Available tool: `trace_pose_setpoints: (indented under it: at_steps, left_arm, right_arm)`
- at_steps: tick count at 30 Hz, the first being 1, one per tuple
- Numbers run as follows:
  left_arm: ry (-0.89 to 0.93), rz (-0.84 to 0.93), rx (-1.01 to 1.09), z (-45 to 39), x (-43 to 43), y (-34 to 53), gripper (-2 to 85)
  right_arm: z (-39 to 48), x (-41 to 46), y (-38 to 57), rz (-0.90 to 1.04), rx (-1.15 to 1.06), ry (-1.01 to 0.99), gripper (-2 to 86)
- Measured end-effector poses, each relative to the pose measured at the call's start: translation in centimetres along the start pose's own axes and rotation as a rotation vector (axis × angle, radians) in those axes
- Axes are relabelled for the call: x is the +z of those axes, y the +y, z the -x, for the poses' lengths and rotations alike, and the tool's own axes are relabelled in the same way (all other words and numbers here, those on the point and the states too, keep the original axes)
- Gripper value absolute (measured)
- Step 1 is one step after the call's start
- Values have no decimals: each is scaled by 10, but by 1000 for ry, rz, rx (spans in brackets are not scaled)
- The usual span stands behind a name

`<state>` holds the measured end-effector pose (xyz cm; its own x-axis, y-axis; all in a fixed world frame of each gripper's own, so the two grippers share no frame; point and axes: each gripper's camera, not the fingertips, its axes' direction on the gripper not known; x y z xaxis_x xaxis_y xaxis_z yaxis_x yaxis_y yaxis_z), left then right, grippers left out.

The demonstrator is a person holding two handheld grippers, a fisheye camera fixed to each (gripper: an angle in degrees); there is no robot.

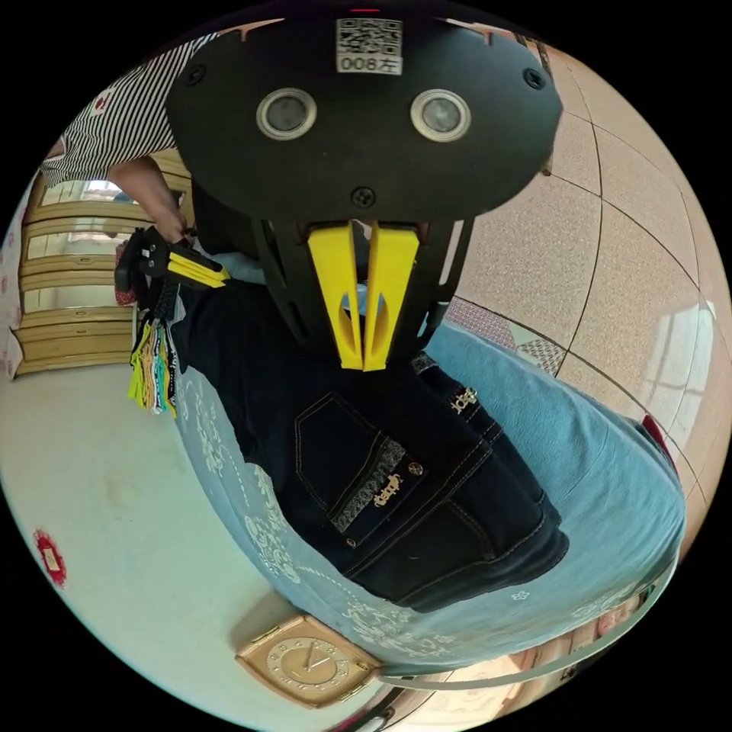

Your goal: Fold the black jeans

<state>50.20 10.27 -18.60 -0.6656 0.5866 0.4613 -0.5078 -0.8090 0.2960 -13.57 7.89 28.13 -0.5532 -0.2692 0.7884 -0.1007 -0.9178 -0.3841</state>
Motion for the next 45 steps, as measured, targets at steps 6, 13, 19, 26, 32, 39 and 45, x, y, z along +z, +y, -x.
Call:
trace_pose_setpoints:
  at_steps: [6,13,19,26,32,39,45]
  left_arm:
    - [-66,-31,33,-74,-18,-3,8]
    - [103,-9,351,-243,-11,-6,48]
    - [236,230,749,-438,47,-17,67]
    - [103,381,928,-607,103,-22,79]
    - [78,420,951,-688,103,-9,46]
    - [53,368,1003,-775,64,9,16]
    - [138,332,1093,-858,10,28,11]
  right_arm:
    - [-49,11,61,-92,98,-142,31]
    - [-181,-18,208,-416,485,-372,60]
    - [-348,-24,311,-439,798,-184,87]
    - [-483,13,346,-323,992,-115,106]
    - [-510,62,369,-164,1014,-16,83]
    - [-503,75,443,-166,962,-36,24]
    - [-493,35,579,-450,978,-279,5]
